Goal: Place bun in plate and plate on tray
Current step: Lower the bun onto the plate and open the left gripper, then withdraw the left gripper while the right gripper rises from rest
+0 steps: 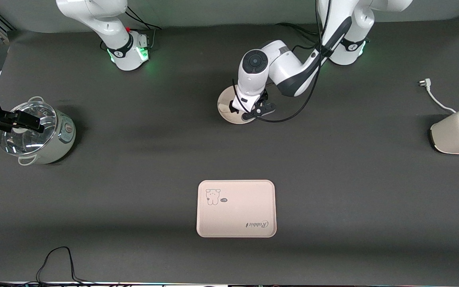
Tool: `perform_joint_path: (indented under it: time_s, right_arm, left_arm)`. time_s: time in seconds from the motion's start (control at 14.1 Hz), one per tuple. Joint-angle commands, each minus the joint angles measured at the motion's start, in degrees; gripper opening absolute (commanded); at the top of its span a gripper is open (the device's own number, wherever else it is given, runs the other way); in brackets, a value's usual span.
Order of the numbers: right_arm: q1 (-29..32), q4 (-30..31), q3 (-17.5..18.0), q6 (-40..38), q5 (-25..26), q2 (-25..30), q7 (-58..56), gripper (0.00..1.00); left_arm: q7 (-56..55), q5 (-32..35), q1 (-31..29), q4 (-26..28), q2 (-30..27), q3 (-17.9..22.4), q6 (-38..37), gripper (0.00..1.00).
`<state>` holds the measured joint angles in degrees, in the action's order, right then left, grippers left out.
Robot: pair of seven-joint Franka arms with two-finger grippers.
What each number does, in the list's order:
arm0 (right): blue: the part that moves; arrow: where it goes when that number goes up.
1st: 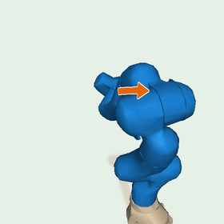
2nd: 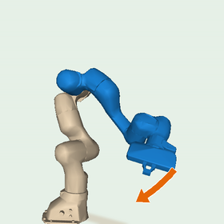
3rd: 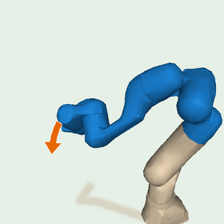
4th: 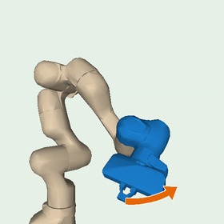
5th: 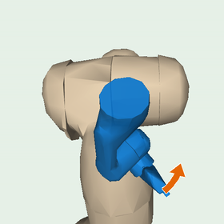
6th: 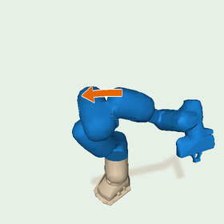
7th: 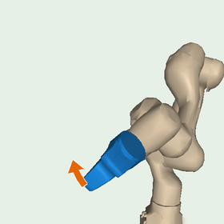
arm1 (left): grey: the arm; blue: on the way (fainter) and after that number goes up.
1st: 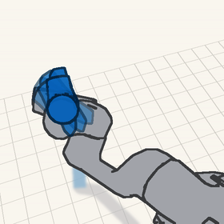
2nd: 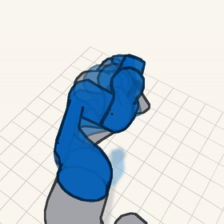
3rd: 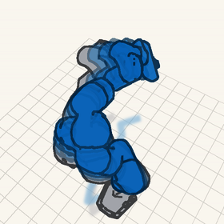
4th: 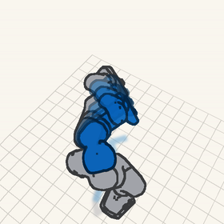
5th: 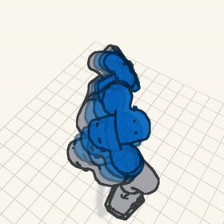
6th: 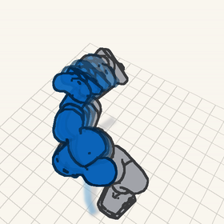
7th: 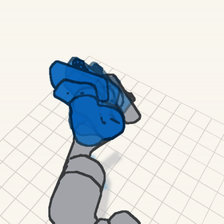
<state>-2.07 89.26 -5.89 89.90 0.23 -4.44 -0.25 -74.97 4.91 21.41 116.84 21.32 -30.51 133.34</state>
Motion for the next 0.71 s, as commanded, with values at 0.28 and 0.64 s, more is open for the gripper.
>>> perform_joint_path:
  time_s: [0.28, 0.64]
  right_arm:
    - [-0.47, 1.35, -0.08, -0.16, 0.56, 0.57, -0.90, 1.00]
    - [-7.66, 2.15, 0.36, -0.16, 0.13, 1.80, -0.01, 1.00]
  left_arm:
    - [18.15, 0.98, -16.11, -2.74, -11.36, 0.01, -14.48, 1.00]
    - [41.80, 0.36, -33.87, -17.32, -13.49, 0.01, -32.50, 1.00]
